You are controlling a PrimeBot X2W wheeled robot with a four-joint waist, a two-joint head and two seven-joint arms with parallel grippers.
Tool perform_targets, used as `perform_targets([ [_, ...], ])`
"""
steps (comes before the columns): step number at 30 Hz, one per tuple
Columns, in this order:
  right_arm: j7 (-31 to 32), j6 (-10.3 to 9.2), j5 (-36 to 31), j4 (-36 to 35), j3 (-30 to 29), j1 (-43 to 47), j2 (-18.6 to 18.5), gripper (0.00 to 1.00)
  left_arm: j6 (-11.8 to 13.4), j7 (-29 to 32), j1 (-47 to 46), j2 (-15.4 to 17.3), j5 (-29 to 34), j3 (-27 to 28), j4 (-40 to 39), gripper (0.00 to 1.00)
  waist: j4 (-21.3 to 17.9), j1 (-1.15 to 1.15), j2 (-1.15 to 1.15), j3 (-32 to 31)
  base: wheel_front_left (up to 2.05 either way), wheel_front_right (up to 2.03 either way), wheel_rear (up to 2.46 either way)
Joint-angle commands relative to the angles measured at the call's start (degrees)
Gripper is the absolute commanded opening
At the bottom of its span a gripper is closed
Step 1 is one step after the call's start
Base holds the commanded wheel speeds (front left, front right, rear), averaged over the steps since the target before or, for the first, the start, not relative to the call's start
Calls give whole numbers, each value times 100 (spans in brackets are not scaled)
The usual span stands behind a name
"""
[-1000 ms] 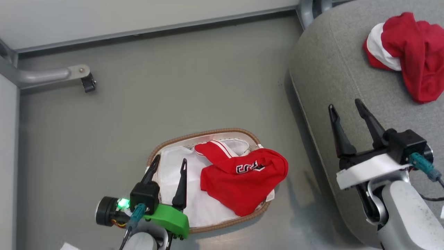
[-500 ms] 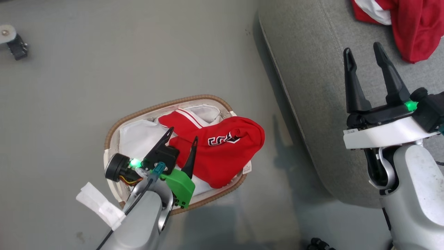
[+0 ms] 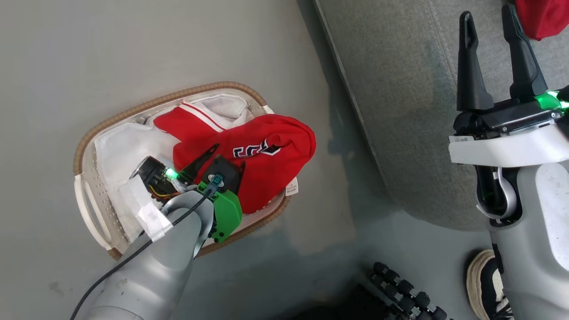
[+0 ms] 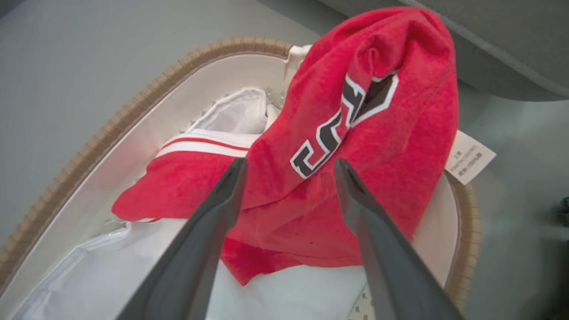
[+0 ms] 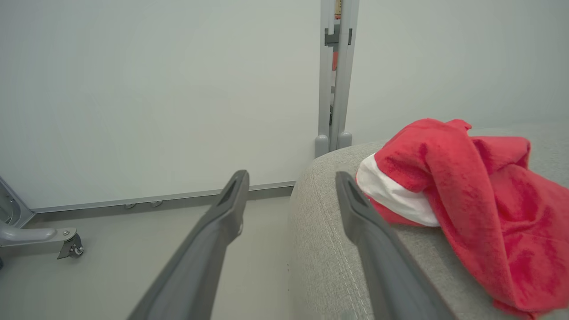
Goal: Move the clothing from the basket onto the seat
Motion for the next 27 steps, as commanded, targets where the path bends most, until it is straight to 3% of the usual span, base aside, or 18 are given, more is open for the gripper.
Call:
perform_targets([
  [1, -25, -6, 23, -31, 12, -77, 18, 100, 8, 18, -185, 45, 65, -79, 124, 100, -205, -1, 0, 372, 0, 0, 0],
  [6, -25, -6, 54, -30, 8, -134, 54, 100, 83, 13, -484, 44, 122, -393, 407, 100, -233, -1, 0, 615, 0, 0, 0],
  [19, -25, -6, 84, -114, -27, -142, 161, 100, 749, 2, -1001, 45, 260, -1000, 731, 100, -330, -1, 0, 1025, 0, 0, 0],
  [27, -25, -6, 66, -235, -35, -95, 205, 100, 531, 135, -1309, 43, 284, -1253, 940, 100, -310, -1, 0, 1211, 0, 0, 0],
])
